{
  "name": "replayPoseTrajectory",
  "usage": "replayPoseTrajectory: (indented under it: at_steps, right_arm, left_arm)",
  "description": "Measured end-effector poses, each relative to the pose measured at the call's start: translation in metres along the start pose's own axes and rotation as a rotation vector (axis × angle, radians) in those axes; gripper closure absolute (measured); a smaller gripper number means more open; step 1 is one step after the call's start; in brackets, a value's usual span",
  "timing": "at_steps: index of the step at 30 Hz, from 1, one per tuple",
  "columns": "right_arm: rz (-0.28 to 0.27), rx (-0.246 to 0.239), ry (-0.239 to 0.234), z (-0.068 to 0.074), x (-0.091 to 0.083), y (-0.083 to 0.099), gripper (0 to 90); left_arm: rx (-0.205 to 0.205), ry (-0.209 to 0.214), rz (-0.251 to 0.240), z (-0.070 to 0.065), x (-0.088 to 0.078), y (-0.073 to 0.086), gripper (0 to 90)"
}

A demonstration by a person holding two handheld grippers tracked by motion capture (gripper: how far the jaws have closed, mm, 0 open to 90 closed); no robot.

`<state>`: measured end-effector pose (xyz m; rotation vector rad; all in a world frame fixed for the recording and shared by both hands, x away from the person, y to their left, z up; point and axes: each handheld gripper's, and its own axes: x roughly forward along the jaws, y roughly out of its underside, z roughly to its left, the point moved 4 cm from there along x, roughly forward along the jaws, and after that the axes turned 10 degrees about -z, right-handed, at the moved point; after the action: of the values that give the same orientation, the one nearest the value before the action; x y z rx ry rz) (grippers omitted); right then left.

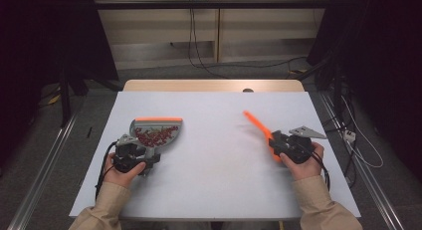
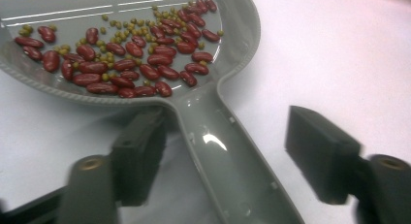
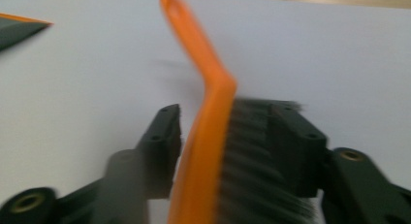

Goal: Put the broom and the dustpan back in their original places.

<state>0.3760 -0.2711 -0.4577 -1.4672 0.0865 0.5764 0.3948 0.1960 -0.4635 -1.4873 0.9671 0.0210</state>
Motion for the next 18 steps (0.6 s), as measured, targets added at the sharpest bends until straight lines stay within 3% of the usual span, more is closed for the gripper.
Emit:
replayPoseTrajectory:
  at_steps: [2, 4, 6, 8, 12, 18]
  right_arm:
    - [-0.01, 0.02, -0.037, 0.003, -0.002, -0.001, 41.3]
    - [-0.023, 0.023, -0.045, 0.004, -0.003, -0.002, 35.0]
    - [-0.034, 0.023, -0.049, 0.005, -0.005, -0.002, 32.1]
    - [-0.047, 0.042, -0.06, 0.004, -0.007, -0.002, 30.8]
    - [-0.055, 0.059, -0.074, 0.003, -0.01, 0.0, 28.7]
    - [-0.068, 0.037, -0.099, 0.008, -0.014, 0.001, 26.6]
  left_arm:
    - [-0.005, -0.007, -0.013, 0.001, -0.002, 0.0, 19.2]
    - [0.012, -0.008, -0.033, 0.0, -0.006, -0.003, 15.5]
    - [0.004, 0.002, -0.069, -0.002, -0.008, -0.005, 12.8]
    - [0.024, 0.015, -0.083, -0.001, -0.01, -0.007, 10.5]
    - [0.034, 0.035, -0.113, -0.001, -0.012, -0.008, 8.6]
    - [0.067, 0.081, -0.141, -0.005, -0.014, -0.01, 8.0]
